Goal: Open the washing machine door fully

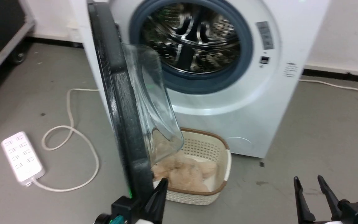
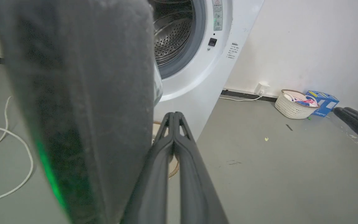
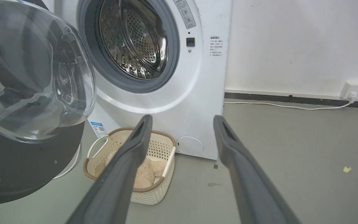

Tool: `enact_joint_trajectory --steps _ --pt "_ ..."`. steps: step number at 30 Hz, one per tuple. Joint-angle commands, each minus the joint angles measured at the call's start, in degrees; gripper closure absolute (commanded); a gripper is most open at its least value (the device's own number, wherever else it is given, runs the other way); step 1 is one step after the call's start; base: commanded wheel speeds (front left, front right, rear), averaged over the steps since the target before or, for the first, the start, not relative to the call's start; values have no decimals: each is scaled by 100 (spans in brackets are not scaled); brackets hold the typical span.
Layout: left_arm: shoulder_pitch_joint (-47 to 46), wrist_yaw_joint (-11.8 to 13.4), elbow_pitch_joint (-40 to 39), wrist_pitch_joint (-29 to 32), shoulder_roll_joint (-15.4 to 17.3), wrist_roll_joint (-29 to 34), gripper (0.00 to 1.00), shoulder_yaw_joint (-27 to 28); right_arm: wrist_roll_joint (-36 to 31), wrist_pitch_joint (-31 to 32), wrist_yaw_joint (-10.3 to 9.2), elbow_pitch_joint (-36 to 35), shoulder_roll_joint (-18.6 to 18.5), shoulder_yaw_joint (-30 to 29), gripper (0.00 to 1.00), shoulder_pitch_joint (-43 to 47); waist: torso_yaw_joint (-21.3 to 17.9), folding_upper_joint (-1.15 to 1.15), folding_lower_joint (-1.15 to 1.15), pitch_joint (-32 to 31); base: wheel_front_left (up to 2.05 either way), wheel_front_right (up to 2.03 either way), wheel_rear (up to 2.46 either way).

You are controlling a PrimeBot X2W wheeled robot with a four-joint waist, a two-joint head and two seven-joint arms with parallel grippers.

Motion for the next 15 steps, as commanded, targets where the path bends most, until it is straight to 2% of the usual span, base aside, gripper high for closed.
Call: enact_joint_trajectory --steps 1,9,15 --pt "125 30 33 -35 96 -57 100 91 27 -20 3 15 18 23 0 15 240 0 1 -41 0 0 0" --pt "363 260 -231 -154 327 -166 100 477 59 -18 3 78 18 138 0 41 1078 0 1 -79 0 0 0" --pt "266 383 -398 -52 741 -249 100 962 49 31 3 62 18 253 0 -20 1361 0 1 65 0 0 0"
